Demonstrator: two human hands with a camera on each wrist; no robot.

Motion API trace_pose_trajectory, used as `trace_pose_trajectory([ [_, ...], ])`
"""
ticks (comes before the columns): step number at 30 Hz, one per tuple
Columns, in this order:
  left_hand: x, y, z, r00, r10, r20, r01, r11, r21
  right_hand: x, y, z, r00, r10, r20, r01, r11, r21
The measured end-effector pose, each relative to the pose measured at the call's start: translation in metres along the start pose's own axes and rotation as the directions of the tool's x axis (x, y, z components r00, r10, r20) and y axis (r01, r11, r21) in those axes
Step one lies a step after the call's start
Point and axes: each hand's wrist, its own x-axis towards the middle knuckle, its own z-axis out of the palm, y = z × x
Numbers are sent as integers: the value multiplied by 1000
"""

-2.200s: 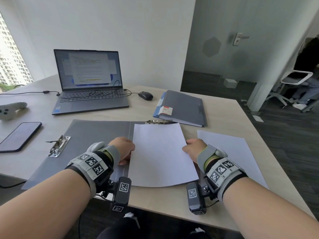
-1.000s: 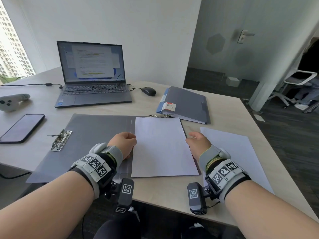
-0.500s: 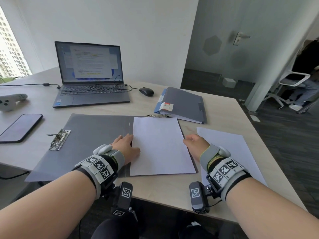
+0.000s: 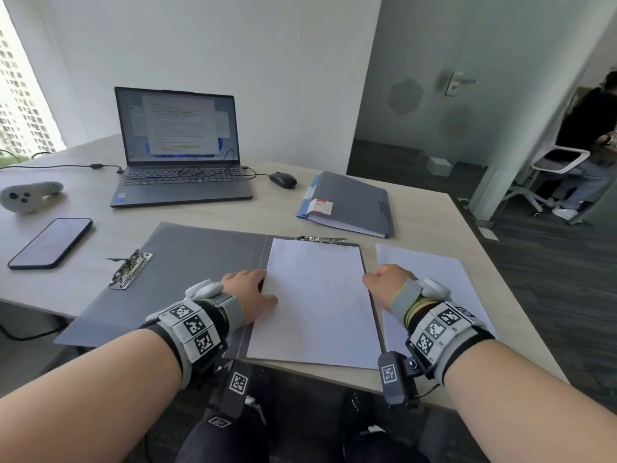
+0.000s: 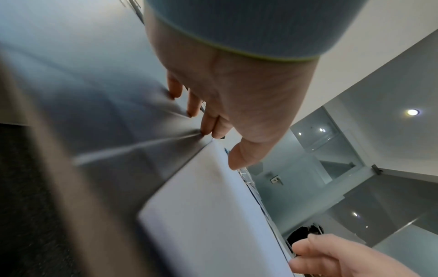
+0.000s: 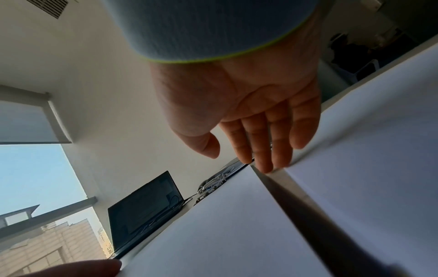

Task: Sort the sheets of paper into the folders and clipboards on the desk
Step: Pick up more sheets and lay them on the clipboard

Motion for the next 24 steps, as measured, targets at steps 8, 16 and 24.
trace_pose_trajectory([
  [8,20,12,-23,992,-100,79,93,992,87,-12,-8,1,984,-149,99,142,987,73],
  [16,31,13,-26,987,-103,123,81,982,168,1,-9,2,982,-146,116,138,987,78],
  [24,63,22,-41,988,-91,124,86,995,44,30,-29,-4,991,-118,63,95,955,282],
])
